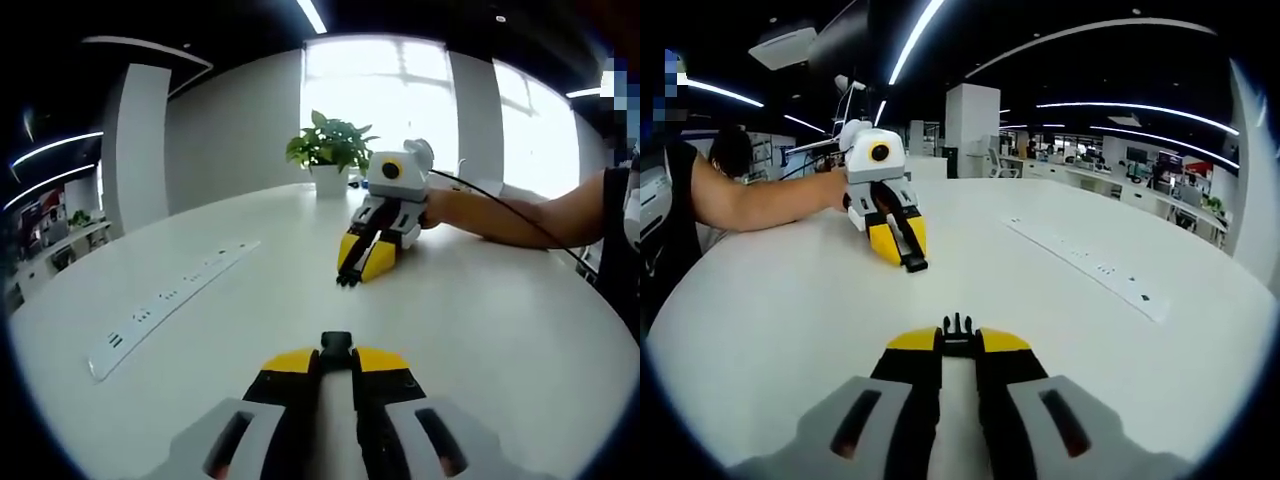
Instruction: Snap the two parts of the plastic buckle together until the buckle closes and remains connected.
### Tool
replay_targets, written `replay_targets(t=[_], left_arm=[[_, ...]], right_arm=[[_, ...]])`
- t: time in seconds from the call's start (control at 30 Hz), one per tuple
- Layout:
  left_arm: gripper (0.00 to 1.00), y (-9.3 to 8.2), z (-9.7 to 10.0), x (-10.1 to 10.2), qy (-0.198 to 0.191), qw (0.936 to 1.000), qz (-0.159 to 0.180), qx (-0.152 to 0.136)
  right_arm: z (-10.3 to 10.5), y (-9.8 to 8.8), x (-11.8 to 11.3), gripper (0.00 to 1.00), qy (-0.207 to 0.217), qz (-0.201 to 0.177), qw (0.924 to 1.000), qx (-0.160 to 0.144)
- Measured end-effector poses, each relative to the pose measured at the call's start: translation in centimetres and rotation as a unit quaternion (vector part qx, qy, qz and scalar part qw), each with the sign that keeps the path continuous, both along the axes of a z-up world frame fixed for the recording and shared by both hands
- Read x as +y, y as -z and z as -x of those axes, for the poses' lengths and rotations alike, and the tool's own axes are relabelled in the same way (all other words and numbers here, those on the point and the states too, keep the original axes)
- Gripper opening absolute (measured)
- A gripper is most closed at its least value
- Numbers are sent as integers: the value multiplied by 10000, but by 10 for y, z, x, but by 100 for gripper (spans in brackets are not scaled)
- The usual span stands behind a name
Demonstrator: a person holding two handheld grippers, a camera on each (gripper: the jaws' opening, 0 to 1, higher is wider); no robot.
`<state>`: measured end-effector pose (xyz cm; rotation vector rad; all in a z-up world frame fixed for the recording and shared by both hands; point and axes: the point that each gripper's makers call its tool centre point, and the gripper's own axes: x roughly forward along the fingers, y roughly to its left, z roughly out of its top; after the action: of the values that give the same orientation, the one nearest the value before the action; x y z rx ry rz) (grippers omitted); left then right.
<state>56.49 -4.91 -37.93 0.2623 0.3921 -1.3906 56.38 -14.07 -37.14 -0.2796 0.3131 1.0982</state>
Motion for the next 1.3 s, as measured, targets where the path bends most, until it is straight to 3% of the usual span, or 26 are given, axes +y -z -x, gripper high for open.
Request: replay_targets(t=[0.57, 0.67, 1.3], left_arm=[[12, 0, -4, -1, -175, 9998, 10, -14], [12, 0, -5, -2, -189, 9997, 18, -134], [11, -1, -9, 6, -446, 9990, -37, -3]], right_arm=[[1, 0, 1, 13, 5, 5, 10000, -7], [0, 1, 1, 13, 9, 6, 10000, 1], [-2, 0, 1, 12, 66, 61, 9999, -63]])
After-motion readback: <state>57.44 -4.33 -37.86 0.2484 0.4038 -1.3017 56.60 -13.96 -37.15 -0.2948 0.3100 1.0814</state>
